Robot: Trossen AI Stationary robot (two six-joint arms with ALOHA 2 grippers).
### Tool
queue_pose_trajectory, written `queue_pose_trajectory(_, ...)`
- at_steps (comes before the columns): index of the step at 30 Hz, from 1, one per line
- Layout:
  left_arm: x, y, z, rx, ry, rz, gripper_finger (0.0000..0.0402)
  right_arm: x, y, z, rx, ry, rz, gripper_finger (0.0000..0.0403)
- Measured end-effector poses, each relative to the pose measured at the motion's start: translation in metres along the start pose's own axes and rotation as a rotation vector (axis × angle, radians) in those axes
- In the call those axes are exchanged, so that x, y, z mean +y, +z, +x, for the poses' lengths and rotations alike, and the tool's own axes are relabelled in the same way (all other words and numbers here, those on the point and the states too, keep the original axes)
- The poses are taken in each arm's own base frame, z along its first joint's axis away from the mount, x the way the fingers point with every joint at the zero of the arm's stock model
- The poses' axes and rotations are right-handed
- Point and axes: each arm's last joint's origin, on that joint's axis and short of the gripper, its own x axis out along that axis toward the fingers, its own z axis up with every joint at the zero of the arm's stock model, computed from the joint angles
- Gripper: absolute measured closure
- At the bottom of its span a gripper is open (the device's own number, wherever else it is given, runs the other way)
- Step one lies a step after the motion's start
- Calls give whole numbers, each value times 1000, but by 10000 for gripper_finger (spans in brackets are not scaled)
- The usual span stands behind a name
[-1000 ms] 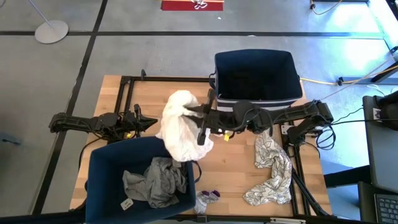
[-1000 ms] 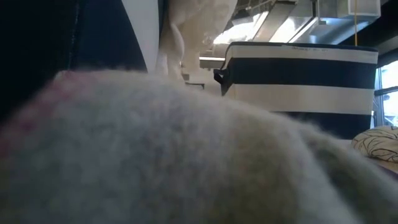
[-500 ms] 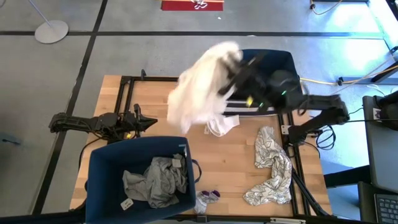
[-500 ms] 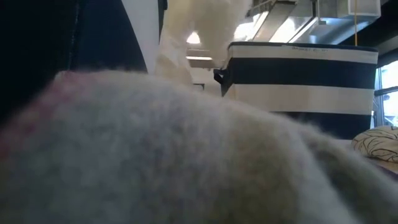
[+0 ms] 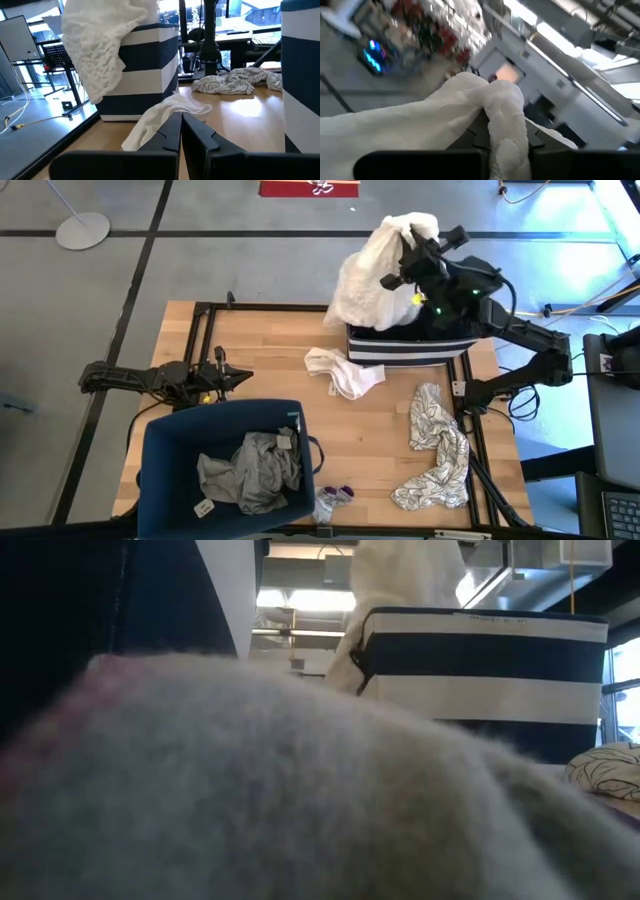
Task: Sort clothes
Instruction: Put the white clothes into the top right laundry bin
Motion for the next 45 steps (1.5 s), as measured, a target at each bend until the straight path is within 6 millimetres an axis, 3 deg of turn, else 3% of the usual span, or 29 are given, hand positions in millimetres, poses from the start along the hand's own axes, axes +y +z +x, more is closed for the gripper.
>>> queue_pose_trajectory(12, 0, 0, 0, 0, 0, 126, 399, -10, -43, 30, 233, -27, -106, 365)
queue_pose_trajectory(18, 0, 1, 0, -9, 3, 134, 399, -2, -83, 45, 384, 86, -25, 365)
queue_pose_trajectory(23, 0, 0, 0, -5, 2, 132, 399, 17, -124, 51, 537, 125, -11, 365)
queue_pose_trajectory(31, 0, 1, 0, -11, 2, 103, 399, 61, -181, 41, 735, 239, 63, 365)
queue_pose_trajectory(37, 0, 1, 0, -13, 3, 102, 399, 83, -213, 22, 914, 276, 125, 356)
queue_pose_trajectory(40, 1, 3, 0, -35, 7, 76, 399, 89, -222, 15, 978, 302, 149, 330)
queue_pose_trajectory(45, 1, 3, 0, -35, 6, 56, 399, 84, -220, 12, 1021, 281, 151, 269)
